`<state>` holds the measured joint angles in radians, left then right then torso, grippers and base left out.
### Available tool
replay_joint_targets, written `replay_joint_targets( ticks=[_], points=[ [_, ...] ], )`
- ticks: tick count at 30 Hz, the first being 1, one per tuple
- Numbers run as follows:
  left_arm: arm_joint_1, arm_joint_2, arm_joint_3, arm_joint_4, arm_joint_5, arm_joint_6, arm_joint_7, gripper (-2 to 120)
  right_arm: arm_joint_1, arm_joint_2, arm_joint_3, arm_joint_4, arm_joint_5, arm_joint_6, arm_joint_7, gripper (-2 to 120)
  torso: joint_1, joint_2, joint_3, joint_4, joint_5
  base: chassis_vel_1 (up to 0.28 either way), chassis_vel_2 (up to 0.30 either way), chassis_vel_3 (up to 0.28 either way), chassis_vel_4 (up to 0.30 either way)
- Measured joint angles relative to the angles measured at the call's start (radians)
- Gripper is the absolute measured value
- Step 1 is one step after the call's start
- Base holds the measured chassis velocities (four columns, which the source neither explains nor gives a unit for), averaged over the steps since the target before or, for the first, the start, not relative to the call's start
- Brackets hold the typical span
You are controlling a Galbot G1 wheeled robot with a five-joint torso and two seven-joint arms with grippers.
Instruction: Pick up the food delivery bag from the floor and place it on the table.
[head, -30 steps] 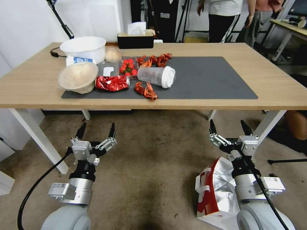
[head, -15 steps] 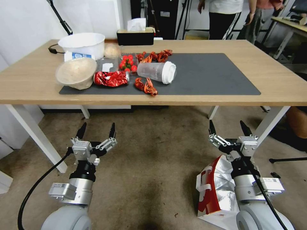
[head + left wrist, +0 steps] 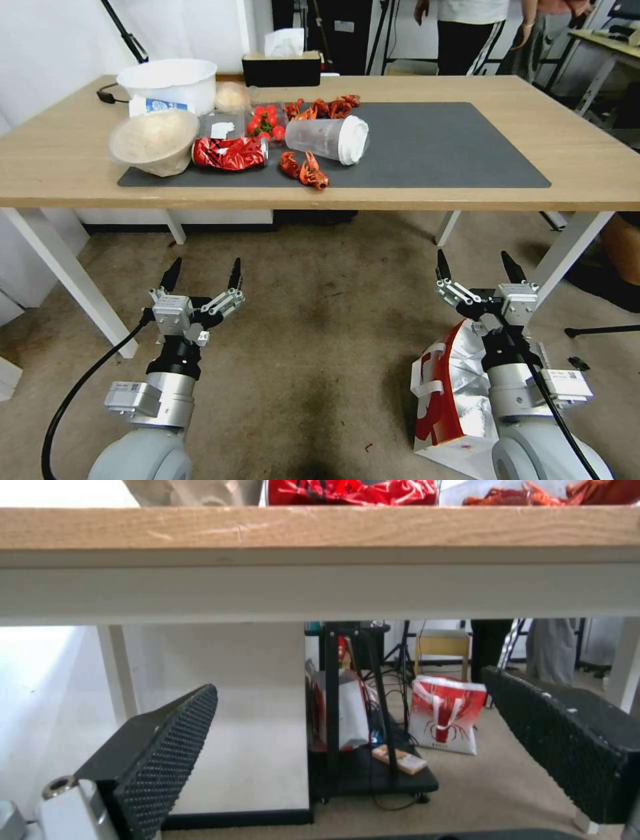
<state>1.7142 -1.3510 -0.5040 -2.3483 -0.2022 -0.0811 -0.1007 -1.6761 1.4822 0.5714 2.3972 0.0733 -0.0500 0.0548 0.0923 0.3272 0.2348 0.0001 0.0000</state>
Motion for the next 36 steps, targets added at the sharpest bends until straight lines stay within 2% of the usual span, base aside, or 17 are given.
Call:
replay_joint_targets(
  ticks=[18, 36],
  points=[
    [0.005, -0.005, 0.005, -0.002, 0.002, -0.003, 0.007, 99, -0.009, 0.006, -0.002, -0.001, 0.000, 0.010, 0.000, 100, -0.019, -0.064, -0.045, -0.0001, 0.0000, 0.000, 0.000, 0.000, 0.000],
    [0.002, -0.005, 0.006, -0.002, 0.001, -0.007, 0.008, 99, -0.016, 0.007, 0.003, 0.004, 0.003, 0.020, 0.002, 100, -0.037, -0.142, -0.105, -0.0001, 0.0000, 0.000, 0.000, 0.000, 0.000]
  ],
)
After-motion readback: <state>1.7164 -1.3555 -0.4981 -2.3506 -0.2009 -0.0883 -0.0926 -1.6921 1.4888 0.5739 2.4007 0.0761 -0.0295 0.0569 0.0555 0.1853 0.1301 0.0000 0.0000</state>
